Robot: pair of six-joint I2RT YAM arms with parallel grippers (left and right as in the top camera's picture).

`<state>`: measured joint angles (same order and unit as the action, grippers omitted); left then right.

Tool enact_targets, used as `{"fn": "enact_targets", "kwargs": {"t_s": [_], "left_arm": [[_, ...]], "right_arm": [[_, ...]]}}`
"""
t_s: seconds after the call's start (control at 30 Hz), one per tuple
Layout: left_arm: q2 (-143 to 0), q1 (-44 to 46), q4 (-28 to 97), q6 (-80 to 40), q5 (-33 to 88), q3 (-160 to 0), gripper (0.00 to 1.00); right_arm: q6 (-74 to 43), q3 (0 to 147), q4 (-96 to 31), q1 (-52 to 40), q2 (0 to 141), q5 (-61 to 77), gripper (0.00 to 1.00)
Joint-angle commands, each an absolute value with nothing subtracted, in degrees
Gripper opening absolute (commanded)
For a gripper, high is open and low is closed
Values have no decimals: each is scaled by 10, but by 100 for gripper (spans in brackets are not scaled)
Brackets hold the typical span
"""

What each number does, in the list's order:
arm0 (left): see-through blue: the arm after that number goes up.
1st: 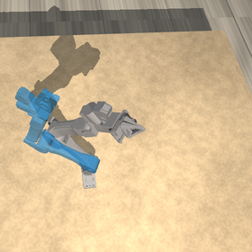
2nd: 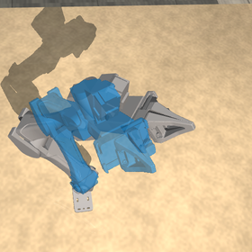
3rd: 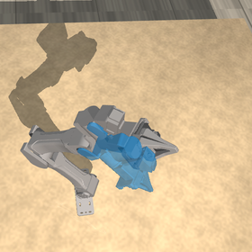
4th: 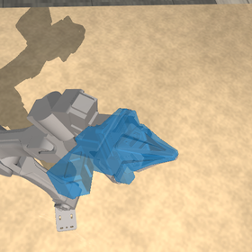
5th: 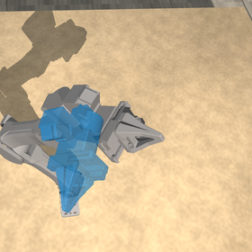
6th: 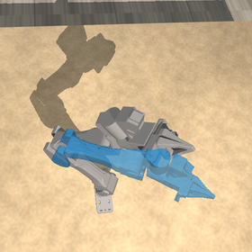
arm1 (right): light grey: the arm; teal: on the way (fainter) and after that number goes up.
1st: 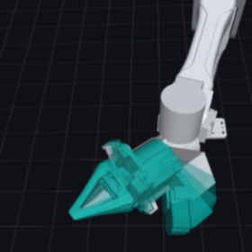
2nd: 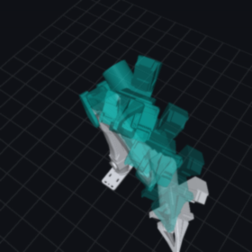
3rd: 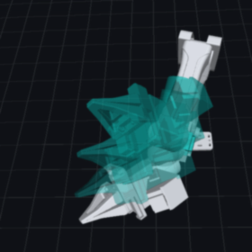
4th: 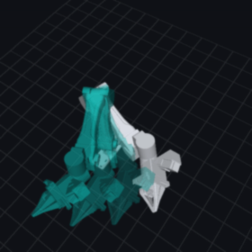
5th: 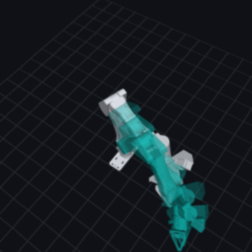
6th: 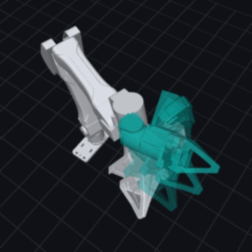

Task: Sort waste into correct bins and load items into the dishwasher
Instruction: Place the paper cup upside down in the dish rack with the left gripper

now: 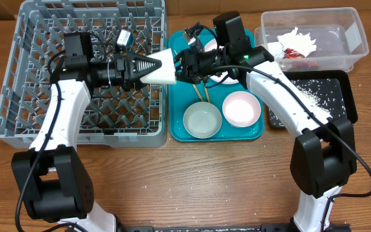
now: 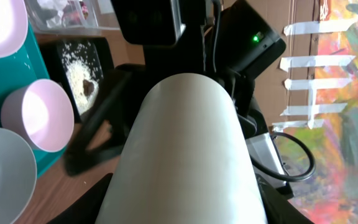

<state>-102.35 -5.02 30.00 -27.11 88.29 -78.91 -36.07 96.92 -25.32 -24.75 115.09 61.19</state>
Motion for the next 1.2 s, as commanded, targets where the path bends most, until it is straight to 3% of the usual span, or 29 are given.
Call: {"fn": "enact_targets", "kwargs": {"t_s": [0.0,0.17,0.3,0.43,0.5,0.63,0.87,1.03,1.17], "left_arm": [[-1023,-53,251,-269,892,-799,32],[-1014,-60,194,-296,830,-804,27],[-981,-64,217,-306,661,-816,24],[-930,-50,365,-232,435,-881,29],[-917,-24,508,-174,270,-958,34],[-918,43,683,-154,88,-1009,41],[-995,90,794,-159,15,-960,40],[-1053,91,754,-159,21,-910,39],[-1097,91,740,-158,42,-899,30]], "right_arm": [[-344,967,-257,-240,1159,601,60],[-307,967,-322,-208,1159,534,68],[-269,967,-398,-188,1158,454,70],[-250,968,-449,-186,1154,386,71],[-250,968,-467,-186,1144,341,72],[-250,968,-499,-186,1126,256,92],[-250,968,-512,-186,1126,238,93],[-250,968,-516,-186,1126,238,93],[-250,968,-516,-186,1126,235,93]]}}
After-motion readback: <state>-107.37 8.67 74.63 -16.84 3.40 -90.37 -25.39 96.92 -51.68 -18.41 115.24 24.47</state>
